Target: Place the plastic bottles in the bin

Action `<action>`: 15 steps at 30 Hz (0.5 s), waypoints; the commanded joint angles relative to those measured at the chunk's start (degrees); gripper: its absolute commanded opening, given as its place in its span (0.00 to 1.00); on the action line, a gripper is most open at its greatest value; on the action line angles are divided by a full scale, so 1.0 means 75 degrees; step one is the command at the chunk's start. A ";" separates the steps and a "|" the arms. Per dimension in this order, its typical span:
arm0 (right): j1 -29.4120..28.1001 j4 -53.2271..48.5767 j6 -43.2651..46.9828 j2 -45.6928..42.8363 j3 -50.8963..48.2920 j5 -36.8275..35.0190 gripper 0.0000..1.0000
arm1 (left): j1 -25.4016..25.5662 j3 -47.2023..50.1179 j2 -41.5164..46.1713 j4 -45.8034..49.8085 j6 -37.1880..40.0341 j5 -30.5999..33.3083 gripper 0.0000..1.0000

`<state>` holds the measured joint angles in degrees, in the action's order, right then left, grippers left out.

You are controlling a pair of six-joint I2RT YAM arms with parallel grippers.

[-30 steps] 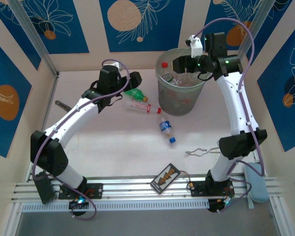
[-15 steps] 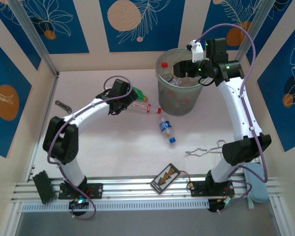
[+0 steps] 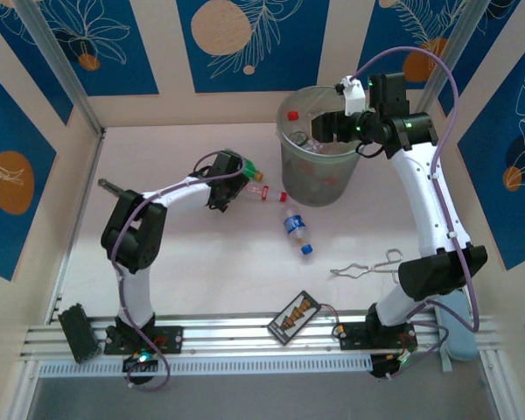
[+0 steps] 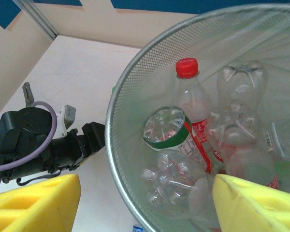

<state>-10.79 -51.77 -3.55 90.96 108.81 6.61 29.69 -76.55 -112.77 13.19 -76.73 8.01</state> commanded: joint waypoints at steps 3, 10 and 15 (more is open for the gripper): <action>0.0056 0.0011 -0.0013 -0.0215 -0.0173 0.0009 0.73 | 0.0015 -0.0058 -0.0350 -0.0244 -0.0667 0.0161 0.77; 0.0137 0.0102 0.0016 -0.0443 -0.0486 -0.0038 0.73 | -0.0016 0.0008 -0.0430 -0.0161 -0.0862 0.0226 0.64; 0.0162 0.0103 0.0019 -0.0462 -0.0543 0.0021 0.73 | -0.0073 0.0273 -0.0157 -0.0223 -0.0950 0.0385 0.57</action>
<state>-9.78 -51.53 -3.53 89.38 105.21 6.39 29.61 -76.42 -114.50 8.99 -81.36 8.27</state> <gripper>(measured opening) 0.730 0.577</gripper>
